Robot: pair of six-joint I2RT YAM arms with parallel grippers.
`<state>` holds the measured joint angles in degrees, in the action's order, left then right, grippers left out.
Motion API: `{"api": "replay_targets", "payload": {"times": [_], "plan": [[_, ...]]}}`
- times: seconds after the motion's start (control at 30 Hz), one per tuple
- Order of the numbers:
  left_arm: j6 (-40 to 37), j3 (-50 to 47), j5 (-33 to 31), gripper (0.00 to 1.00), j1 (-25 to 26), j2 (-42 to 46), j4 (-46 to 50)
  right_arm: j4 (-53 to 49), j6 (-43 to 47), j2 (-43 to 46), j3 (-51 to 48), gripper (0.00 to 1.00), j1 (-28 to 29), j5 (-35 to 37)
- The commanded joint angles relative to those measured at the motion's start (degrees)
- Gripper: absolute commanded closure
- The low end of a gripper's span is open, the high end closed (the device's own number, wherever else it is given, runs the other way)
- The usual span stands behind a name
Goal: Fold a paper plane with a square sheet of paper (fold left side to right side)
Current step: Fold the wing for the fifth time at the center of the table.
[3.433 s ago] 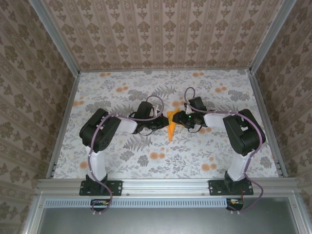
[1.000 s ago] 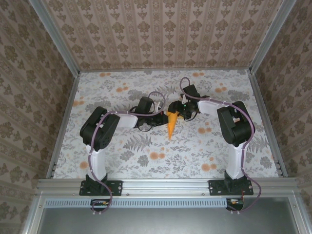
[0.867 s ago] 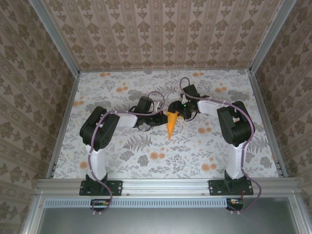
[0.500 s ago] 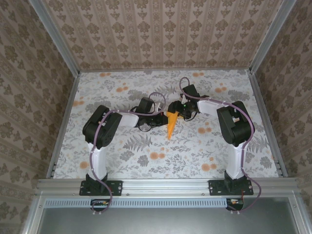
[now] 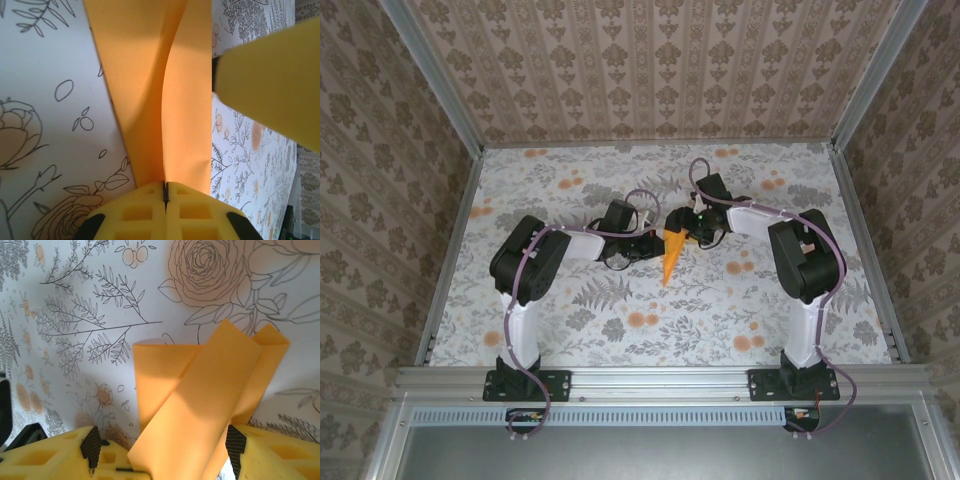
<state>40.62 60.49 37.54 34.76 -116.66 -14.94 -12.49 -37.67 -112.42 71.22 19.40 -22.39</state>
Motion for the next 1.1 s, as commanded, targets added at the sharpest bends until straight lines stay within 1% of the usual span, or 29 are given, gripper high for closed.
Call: {"api": "replay_targets", "payload": {"times": [0.0, 0.07, 0.27, 0.33, 0.67, 1.07], "plan": [[-1.88, 0.05, -2.25, 1.00, -0.66, -1.82, 3.27, -0.90, 0.84, 5.16, -1.96, 0.32, -0.51, 1.21], [-1.91, -0.04, -2.47, 1.00, -0.66, -1.81, 3.34, -0.74, 0.51, 5.79, -3.01, 0.40, -0.44, 0.68], [-2.13, 0.17, -2.43, 1.00, -0.67, -2.05, 3.69, 2.02, -0.56, 4.32, -5.04, 0.70, 0.72, -1.88], [-2.22, 0.33, -2.25, 1.00, -0.66, -2.25, 3.63, 2.52, -0.65, 3.42, -4.63, 0.76, 1.00, -1.95], [-4.03, 2.00, -1.72, 1.00, -0.23, -2.68, 5.79, -0.62, 1.89, -0.05, -0.91, 0.78, 1.13, 0.33], [-4.37, 3.37, -1.77, 1.00, 0.13, -3.73, 7.18, -2.51, 2.31, -0.44, -3.48, 0.80, 1.08, 3.57]]}}
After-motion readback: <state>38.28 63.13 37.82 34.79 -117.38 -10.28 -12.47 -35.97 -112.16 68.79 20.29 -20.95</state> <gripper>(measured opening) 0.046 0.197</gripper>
